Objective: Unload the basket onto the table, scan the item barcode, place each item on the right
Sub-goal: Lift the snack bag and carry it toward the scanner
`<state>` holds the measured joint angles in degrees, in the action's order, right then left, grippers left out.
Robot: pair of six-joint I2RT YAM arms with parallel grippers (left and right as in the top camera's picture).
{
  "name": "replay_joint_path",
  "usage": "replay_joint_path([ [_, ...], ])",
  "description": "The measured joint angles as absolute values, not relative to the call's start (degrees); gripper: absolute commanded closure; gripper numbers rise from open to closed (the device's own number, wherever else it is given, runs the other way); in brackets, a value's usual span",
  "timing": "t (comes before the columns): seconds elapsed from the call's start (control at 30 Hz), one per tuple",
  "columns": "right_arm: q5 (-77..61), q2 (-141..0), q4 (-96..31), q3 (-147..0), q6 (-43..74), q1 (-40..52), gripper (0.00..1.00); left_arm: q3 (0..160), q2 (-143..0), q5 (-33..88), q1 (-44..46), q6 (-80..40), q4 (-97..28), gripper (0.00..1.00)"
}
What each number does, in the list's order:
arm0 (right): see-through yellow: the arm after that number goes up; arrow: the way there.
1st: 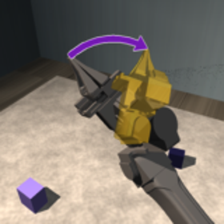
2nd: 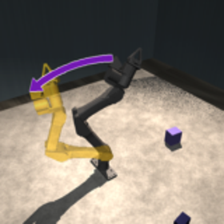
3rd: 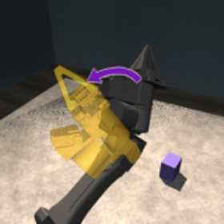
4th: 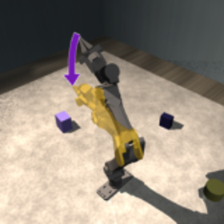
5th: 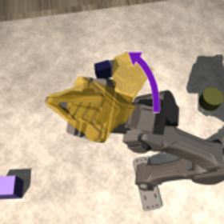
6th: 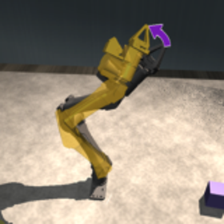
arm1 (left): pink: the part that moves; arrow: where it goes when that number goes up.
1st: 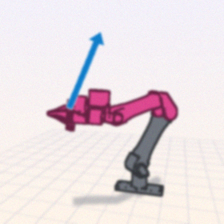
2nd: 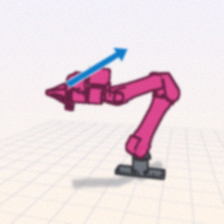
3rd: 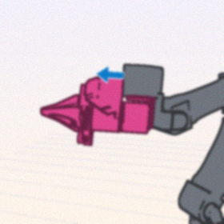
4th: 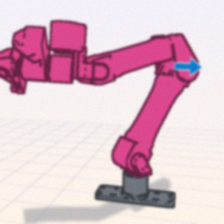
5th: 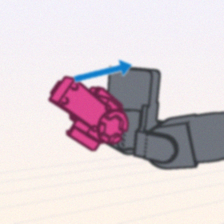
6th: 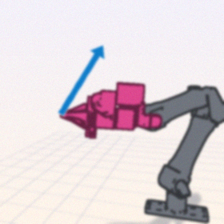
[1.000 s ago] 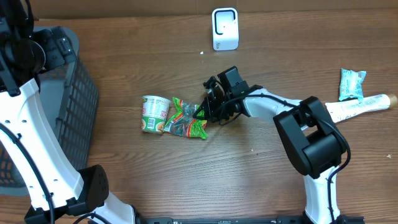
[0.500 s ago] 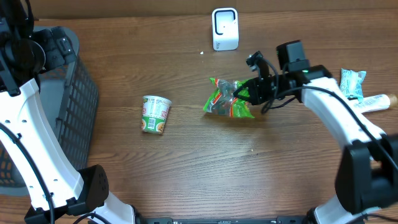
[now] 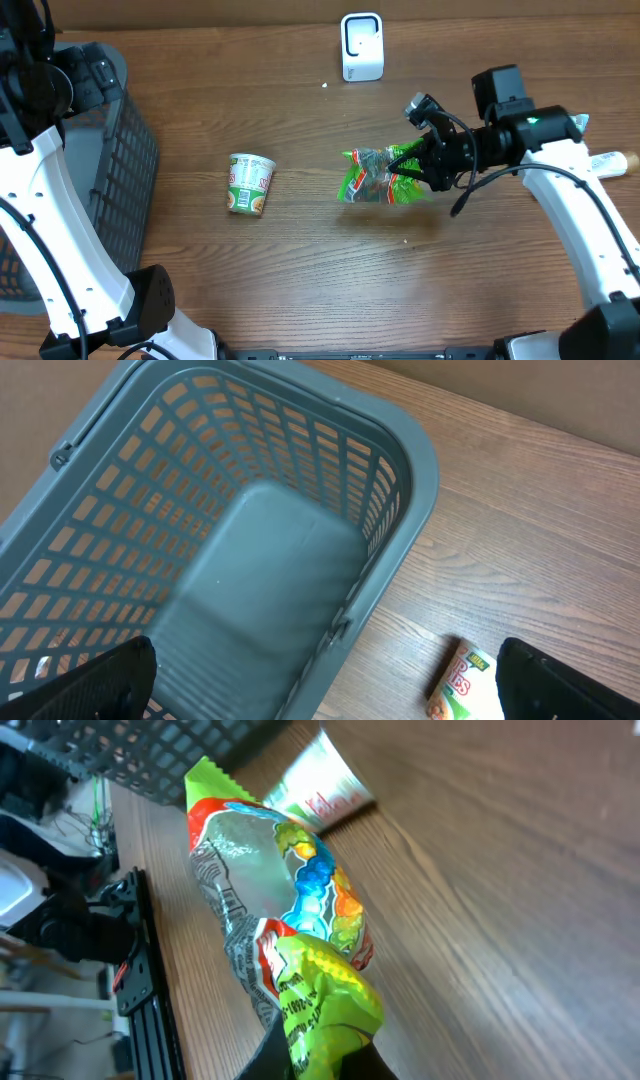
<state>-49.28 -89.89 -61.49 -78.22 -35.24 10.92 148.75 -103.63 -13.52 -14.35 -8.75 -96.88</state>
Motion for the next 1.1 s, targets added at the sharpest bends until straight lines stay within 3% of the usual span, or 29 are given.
replay_joint_path([
  [0.47, -46.9, -88.8, -68.2, -87.2, -40.5, 10.9, 0.96, 148.7, -103.6, -13.5, -14.3, -8.8, -96.9, 0.0],
  [0.77, -36.4, -88.8, -66.7, -93.1, -33.2, 11.7, 0.96, 148.7, -103.6, -13.5, -14.3, -8.8, -96.9, 0.0],
  [1.1, -40.9, -88.8, -70.1, -93.1, -31.9, 12.1, 0.96, 148.7, -103.6, -13.5, -14.3, -8.8, -96.9, 0.0],
])
